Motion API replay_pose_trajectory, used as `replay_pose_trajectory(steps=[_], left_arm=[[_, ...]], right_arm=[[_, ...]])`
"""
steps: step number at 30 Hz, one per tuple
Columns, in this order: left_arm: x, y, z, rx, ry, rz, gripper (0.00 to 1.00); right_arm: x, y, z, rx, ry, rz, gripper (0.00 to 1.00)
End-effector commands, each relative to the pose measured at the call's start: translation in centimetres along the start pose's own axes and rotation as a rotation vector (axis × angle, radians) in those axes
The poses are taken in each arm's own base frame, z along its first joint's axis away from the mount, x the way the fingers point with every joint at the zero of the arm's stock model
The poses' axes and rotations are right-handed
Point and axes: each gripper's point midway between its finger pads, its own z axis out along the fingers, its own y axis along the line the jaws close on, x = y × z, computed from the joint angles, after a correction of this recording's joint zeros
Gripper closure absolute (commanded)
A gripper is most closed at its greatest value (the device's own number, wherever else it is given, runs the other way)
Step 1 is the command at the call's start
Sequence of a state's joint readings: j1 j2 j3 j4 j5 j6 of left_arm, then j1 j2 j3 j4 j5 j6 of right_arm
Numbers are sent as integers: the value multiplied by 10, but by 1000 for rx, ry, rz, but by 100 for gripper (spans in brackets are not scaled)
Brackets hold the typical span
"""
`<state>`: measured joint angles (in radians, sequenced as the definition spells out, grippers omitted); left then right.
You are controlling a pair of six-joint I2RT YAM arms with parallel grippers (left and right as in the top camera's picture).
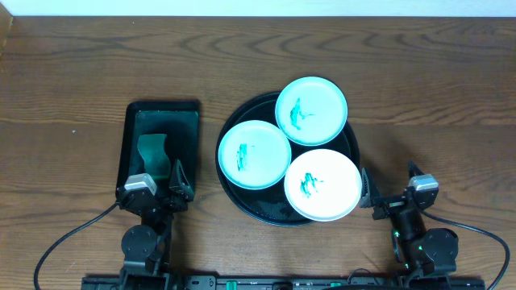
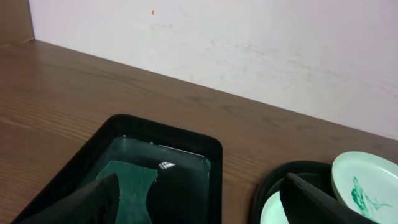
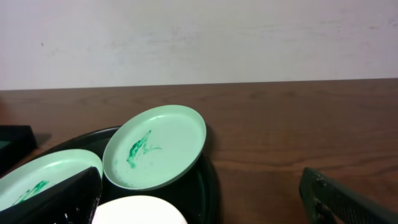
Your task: Clean dirty plates on tray and stack at the side
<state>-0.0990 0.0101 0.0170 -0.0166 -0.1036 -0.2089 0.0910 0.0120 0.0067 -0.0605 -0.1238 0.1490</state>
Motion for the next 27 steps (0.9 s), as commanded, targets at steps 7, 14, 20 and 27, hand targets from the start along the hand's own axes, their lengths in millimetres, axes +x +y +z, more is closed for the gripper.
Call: replay_pose_trajectory(steps=[7,14,20,27], left_arm=[[15,8,0,-32,47,17,17],[15,8,0,-32,47,17,17],[15,8,0,-32,47,17,17],[15,8,0,-32,47,17,17]], right_arm=[[1,3,0,-17,2,-8,1],[1,3,0,-17,2,-8,1],[1,3,0,-17,2,-8,1],[1,3,0,-16,2,-8,1]])
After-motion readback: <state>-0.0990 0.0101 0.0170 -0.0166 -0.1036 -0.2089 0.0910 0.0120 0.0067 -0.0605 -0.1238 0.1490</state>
